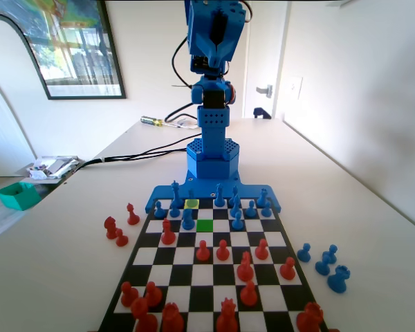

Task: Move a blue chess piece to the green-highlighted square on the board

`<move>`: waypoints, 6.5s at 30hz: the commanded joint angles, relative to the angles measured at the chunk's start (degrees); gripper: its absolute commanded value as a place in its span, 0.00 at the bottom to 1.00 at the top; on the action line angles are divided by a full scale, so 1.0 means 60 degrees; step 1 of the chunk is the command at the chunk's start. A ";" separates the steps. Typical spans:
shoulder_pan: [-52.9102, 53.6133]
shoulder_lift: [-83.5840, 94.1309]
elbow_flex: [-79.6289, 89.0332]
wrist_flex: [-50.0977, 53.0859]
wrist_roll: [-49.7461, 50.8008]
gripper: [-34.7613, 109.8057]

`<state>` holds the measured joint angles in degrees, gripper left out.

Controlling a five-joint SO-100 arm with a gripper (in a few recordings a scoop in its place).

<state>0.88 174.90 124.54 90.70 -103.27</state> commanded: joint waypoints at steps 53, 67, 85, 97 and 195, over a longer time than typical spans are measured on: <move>0.2285 -1.3521 -0.2065 -0.0161 0.1260 0.29; 0.2095 -1.4019 -0.1699 -0.1553 0.1099 0.31; 0.1934 -1.3740 0.0015 -0.3237 0.1597 0.31; 0.2607 -1.3418 0.0293 -0.3149 0.1230 0.31; 0.2915 -1.4209 0.0952 -0.4585 0.0864 0.25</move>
<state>18.19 87.45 133.86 58.54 -97.82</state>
